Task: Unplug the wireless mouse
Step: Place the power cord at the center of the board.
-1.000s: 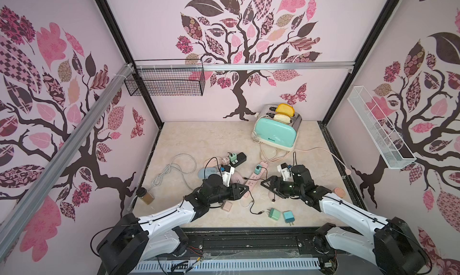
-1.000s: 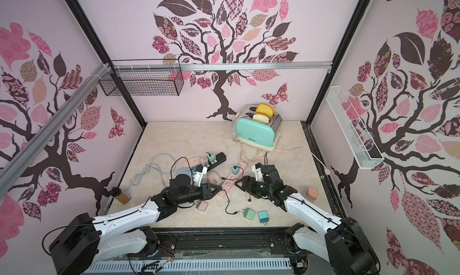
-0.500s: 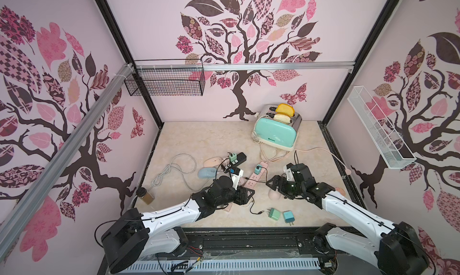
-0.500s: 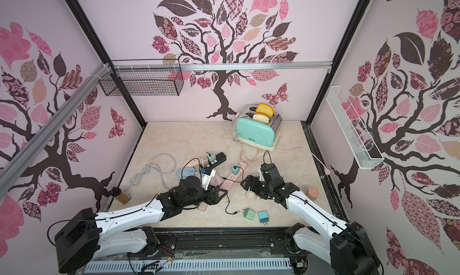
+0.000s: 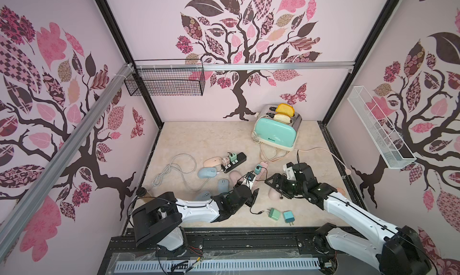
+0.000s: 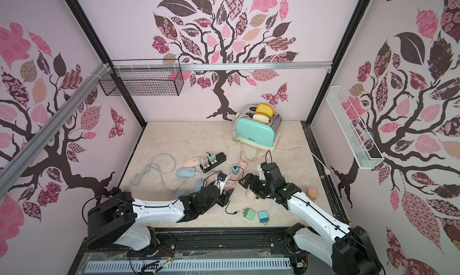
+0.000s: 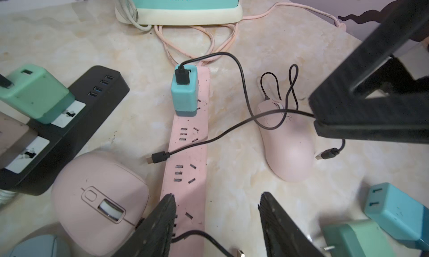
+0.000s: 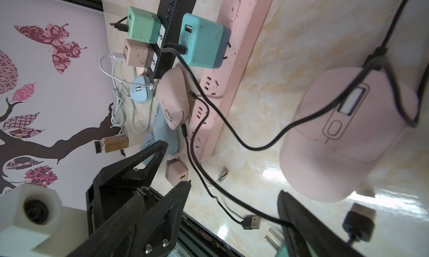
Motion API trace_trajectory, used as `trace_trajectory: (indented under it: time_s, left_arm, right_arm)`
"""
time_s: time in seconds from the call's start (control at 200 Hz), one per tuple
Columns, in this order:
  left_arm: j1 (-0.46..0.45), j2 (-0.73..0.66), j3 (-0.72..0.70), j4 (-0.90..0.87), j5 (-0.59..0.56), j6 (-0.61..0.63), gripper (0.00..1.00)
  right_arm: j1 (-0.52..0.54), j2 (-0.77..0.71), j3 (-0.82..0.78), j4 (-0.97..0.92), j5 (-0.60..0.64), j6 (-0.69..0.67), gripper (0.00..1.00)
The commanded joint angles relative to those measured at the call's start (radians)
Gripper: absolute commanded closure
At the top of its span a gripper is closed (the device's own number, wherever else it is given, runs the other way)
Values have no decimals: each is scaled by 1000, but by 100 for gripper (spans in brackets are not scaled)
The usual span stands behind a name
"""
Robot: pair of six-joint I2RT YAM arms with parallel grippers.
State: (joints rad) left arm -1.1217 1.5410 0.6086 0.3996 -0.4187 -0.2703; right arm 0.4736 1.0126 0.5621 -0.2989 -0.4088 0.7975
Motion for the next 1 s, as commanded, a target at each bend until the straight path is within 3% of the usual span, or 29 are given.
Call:
trace_trajectory:
  time_s: [0.0, 0.215, 0.595, 0.71, 0.81, 0.85, 0.995]
  left_arm:
    - [-13, 61, 28, 134, -111, 105, 39]
    - [-15, 136, 46, 211, -80, 114, 39]
    - [-14, 276, 123, 341, -131, 186, 39]
    - [-14, 298, 136, 362, -154, 182, 56]
    - [-14, 288, 139, 346, -168, 171, 91]
    - [-14, 276, 140, 331, -169, 160, 99]
    - [-13, 196, 129, 292, -136, 98, 100]
  right_arm:
    - [-6, -29, 30, 6, -21, 17, 8]
    - [-6, -41, 28, 15, -48, 42, 8]
    - [-6, -54, -2, 50, -107, 103, 9]
    - [-7, -80, -10, 42, -108, 119, 9]
    - [-7, -97, -8, 3, -85, 108, 8]
    - [-7, -98, -3, -40, -54, 96, 7]
    - [-10, -72, -47, -50, 21, 126, 3]
